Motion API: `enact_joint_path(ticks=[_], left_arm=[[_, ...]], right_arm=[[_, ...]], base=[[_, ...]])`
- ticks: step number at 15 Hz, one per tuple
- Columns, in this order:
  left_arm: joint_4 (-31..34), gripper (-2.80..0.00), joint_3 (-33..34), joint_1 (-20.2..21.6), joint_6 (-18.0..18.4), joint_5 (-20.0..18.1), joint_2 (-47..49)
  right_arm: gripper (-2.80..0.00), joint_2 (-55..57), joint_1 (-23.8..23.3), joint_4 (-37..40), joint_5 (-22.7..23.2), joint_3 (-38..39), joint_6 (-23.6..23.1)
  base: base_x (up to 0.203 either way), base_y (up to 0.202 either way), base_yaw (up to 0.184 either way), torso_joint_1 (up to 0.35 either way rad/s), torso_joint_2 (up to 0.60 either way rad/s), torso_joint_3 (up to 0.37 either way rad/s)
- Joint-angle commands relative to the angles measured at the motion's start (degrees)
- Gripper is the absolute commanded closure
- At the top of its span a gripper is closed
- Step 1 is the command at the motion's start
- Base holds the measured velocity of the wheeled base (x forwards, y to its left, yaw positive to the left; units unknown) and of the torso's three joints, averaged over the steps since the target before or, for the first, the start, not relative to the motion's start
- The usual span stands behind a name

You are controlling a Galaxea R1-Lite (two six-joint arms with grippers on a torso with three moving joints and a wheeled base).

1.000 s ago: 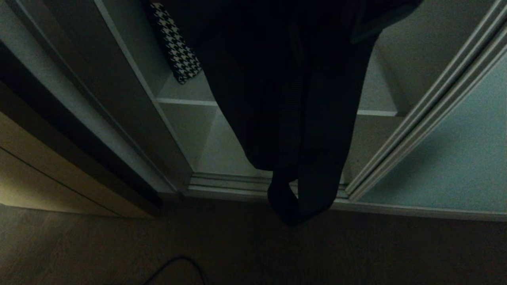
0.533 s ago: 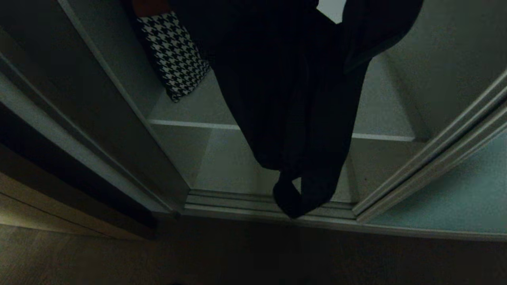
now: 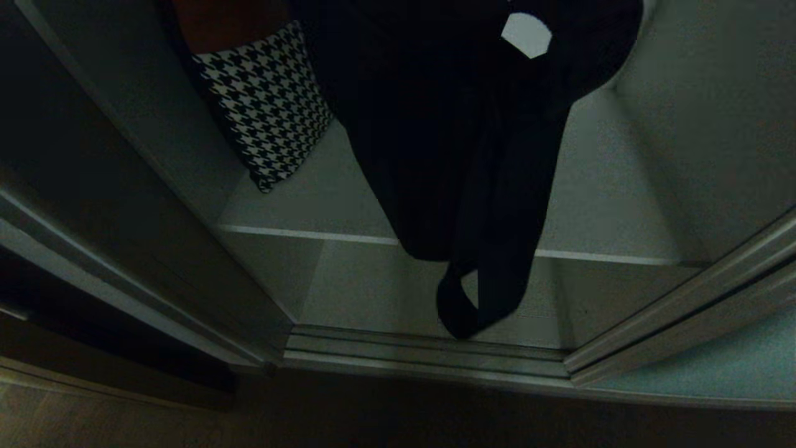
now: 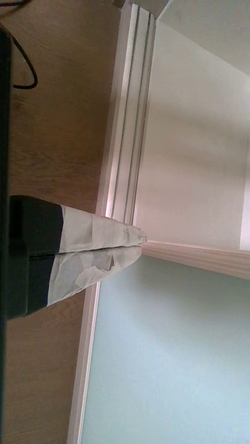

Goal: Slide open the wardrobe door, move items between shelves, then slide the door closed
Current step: Place the bag on the higher shelf

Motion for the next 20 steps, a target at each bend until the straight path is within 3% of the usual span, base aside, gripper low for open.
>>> enact_joint_path(ticks=[1, 2, 5, 8, 10, 20], left_arm=[[-0.08, 0.0, -5.17, 0.08, -2.63, 3.61, 4.57], [-0.65, 0.0, -6.53, 0.06, -4.13, 8.18, 6.53], [-4.94, 0.0, -6.99, 0.58, -5.39, 10.28, 10.21], [-10.96, 0.0, -7.08, 2.15, -6.57, 15.22, 14.04], [-17.14, 0.0, -7.11, 2.95, -7.54, 16.15, 17.1], [-28.84, 0.0, -7.35, 8.21, -8.55, 16.5, 28.2]], right_arm=[[0.0, -0.15, 0.02, -0.02, -0.01, 0.03, 0.03], [0.0, -0.15, 0.02, 0.04, -0.01, 0.06, 0.03], [0.0, -0.15, 0.02, -0.05, -0.01, 0.08, 0.03], [0.0, -0.15, 0.02, -0.02, -0.01, 0.07, 0.03], [0.0, -0.15, 0.02, 0.04, -0.01, 0.09, 0.03], [0.0, -0.15, 0.02, 0.02, -0.01, 0.09, 0.03]], base=[[0.0, 0.0, 0.0, 0.0, 0.0, 0.0], [0.0, 0.0, 0.0, 0.0, 0.0, 0.0], [0.0, 0.0, 0.0, 0.0, 0.0, 0.0], [0.0, 0.0, 0.0, 0.0, 0.0, 0.0], [0.0, 0.0, 0.0, 0.0, 0.0, 0.0], [0.0, 0.0, 0.0, 0.0, 0.0, 0.0]])
